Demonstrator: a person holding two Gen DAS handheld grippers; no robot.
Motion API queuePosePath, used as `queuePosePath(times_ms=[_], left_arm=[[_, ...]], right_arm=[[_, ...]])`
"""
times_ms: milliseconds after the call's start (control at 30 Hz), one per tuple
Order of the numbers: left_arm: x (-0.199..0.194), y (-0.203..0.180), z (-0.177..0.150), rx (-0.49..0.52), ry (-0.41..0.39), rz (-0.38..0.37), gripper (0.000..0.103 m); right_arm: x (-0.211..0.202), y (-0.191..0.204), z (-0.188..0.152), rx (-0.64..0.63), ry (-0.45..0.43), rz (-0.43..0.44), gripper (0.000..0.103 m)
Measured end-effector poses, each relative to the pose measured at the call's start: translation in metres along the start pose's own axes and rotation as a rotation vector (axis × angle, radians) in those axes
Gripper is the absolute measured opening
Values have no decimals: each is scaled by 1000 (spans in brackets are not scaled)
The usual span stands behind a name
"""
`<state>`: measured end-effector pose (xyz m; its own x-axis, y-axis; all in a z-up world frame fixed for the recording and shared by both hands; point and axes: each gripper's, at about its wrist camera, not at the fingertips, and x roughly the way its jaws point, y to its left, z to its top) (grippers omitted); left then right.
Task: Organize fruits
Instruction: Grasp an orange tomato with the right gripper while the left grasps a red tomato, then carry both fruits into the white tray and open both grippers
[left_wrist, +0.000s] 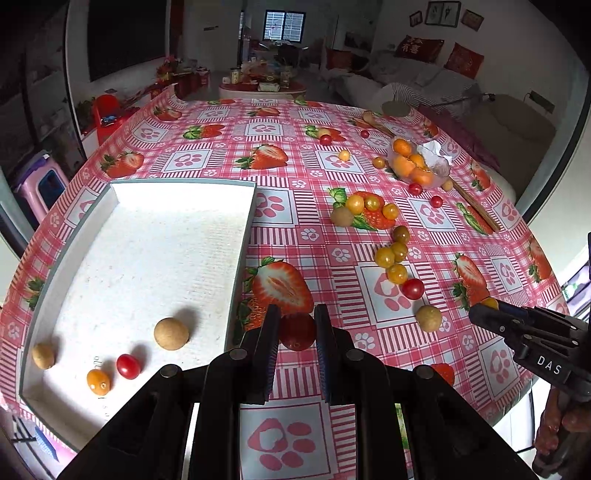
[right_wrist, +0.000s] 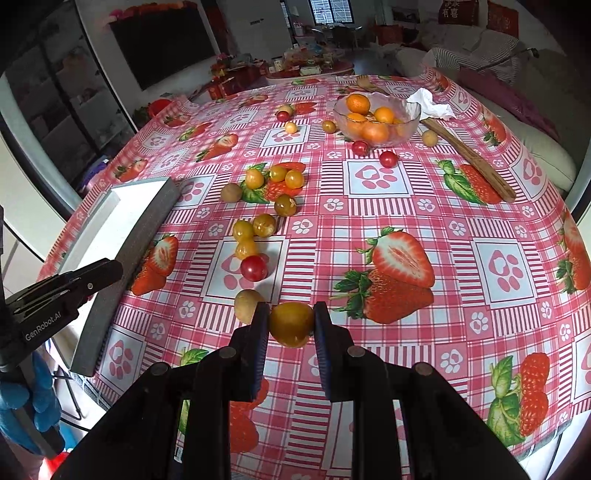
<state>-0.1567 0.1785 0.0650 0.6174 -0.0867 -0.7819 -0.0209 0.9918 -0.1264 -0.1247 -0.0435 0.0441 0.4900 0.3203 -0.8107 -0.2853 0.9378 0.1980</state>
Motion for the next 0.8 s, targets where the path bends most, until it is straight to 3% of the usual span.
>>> queuePosePath(times_ms=[367,633,800], left_arm=[[-25,85,-2,-83,-61,118,20],[-14,148,-6,-182,-28,174,20],[1,165,-8,-205,7,186,20]], right_arm=[[13,73,22,-93,33,87,26],[39,146,43,-191,64,146,26],[62,181,51,-232,99,171,26]])
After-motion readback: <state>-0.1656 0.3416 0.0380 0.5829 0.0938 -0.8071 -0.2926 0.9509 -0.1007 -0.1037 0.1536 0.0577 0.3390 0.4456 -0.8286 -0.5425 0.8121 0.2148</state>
